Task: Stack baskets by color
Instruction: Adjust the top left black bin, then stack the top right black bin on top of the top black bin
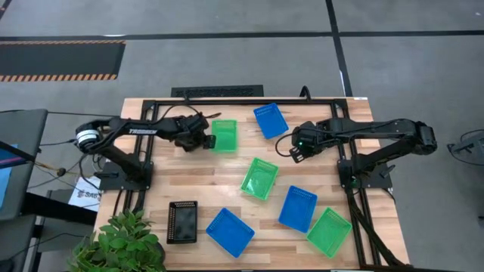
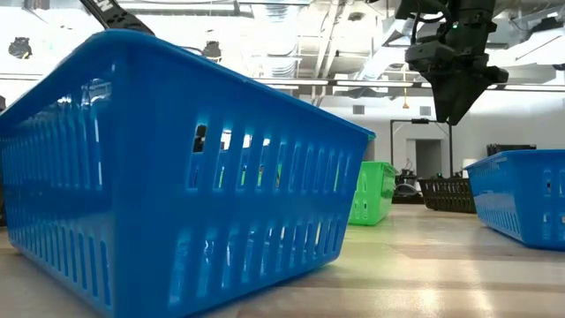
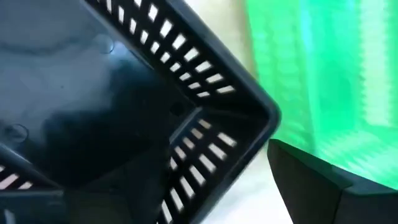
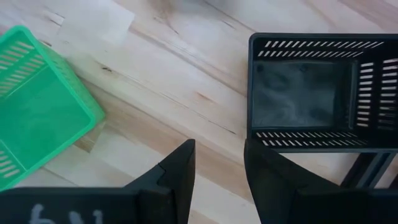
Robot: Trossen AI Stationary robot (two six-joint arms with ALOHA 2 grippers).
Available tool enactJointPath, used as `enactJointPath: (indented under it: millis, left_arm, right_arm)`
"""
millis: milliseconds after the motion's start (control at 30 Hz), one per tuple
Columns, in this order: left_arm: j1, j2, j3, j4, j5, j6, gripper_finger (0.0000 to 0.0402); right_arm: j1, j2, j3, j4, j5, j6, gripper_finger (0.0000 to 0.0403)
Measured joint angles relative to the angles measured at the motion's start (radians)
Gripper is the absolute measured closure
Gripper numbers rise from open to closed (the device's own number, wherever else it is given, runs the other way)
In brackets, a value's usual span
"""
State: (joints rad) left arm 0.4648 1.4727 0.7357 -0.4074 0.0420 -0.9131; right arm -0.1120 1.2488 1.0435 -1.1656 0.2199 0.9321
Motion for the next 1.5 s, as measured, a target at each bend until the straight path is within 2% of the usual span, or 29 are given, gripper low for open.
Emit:
enactJointPath:
  millis: [167, 467, 567, 800, 1100, 1233, 1367, 1500]
  left_arm:
    - [-0.050, -0.074, 0.000, 0.000, 0.042, -0.027, 0.0145]
    - [-0.096, -0.296, 0.057, -0.044, 0.017, -0.107, 0.0145]
    - [-0.114, -0.379, 0.092, -0.069, -0.041, -0.126, 0.0145]
    - [-0.138, -0.542, 0.127, -0.146, -0.178, -0.155, 0.0145]
    - [-0.138, -0.641, 0.127, -0.192, -0.197, -0.158, 0.0145]
    - [-0.138, -0.666, 0.127, -0.190, -0.208, -0.156, 0.0145]
    - [-0.138, -0.705, 0.127, -0.172, -0.225, -0.162, 0.0145]
    - [-0.138, -0.756, 0.127, -0.134, -0.238, -0.158, 0.0145]
  right_arm:
    - [0.000, 0.000, 0.000, 0.007, 0.000, -0.023, 0.0246]
    - [-0.080, 0.039, -0.001, 0.022, 0.005, -0.009, 0.0247]
    - [-0.108, 0.100, -0.002, -0.002, 0.011, -0.022, 0.0249]
    - [-0.157, 0.284, -0.002, 0.007, 0.013, -0.172, 0.0248]
    - [-0.227, 0.482, -0.002, 0.053, 0.017, -0.319, 0.0259]
    - [-0.243, 0.523, -0.002, 0.073, 0.018, -0.356, 0.0293]
    - [-0.243, 0.540, -0.002, 0.067, 0.014, -0.359, 0.0377]
    - [-0.235, 0.534, -0.002, 0.053, 0.014, -0.365, 0.0390]
